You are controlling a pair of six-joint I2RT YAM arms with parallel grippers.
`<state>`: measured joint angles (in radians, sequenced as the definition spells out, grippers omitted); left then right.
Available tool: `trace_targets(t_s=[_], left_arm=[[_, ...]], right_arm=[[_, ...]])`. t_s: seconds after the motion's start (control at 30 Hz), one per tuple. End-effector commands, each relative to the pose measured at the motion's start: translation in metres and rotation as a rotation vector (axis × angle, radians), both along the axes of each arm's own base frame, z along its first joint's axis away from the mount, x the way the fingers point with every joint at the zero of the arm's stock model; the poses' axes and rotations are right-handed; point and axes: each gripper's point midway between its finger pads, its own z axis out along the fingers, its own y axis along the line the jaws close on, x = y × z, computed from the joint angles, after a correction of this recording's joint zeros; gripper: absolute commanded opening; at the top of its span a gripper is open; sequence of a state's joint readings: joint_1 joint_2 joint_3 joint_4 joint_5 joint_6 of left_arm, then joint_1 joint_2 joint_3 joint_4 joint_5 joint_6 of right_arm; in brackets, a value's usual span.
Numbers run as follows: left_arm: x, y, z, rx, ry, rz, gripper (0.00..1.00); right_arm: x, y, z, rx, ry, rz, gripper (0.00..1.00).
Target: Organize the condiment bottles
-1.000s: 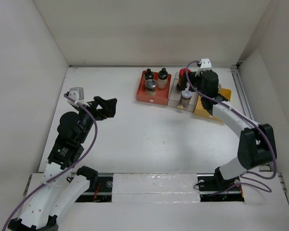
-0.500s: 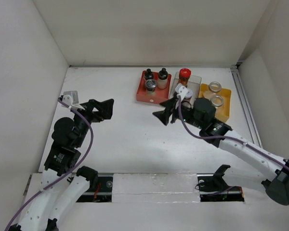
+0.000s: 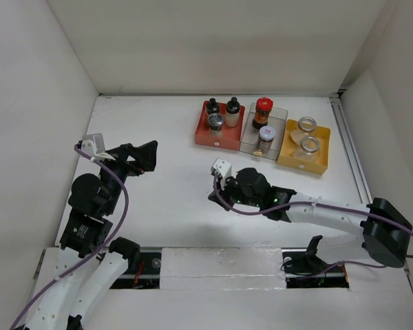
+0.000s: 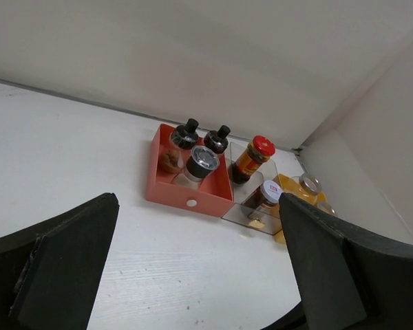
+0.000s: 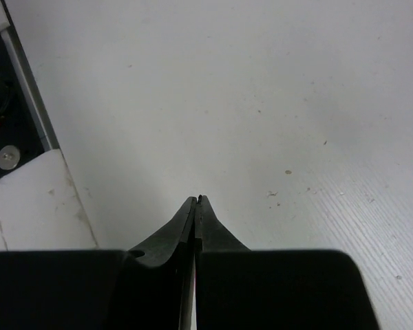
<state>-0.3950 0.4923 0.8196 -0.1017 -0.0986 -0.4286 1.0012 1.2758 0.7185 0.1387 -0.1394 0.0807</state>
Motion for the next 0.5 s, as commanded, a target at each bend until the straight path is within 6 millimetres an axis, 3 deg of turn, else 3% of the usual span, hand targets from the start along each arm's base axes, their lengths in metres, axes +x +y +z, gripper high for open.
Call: trace_targets(t_s=[0.0,0.1,0.13,0.27,0.47], left_arm=[[-0.004,0.005,0.023,-0.037,-0.069,0.015,1.0],[-0.002,0.004,0.021,-0.034,-0.06,0.015,1.0],[0.0,0.003,0.018,-0.03,-0.052,0.015,1.0],[0.0,0.002,0.018,-0.029,-0.052,0.006,1.0],[-0.001,0.004,0.02,-0.019,-0.051,0.016,1.0]], right_arm=[[0.008,0.011,0.021,0.078,-0.059,-0.045,0.04],[0.01,0.012,0.019,0.075,-0.068,-0.06,0.18],[0.01,0.012,0.019,0.075,-0.068,-0.061,0.31],[0.011,0.02,0.006,0.044,-0.045,-0.049,0.54],[0.014,0.025,0.004,0.045,-0.036,-0.052,0.63]])
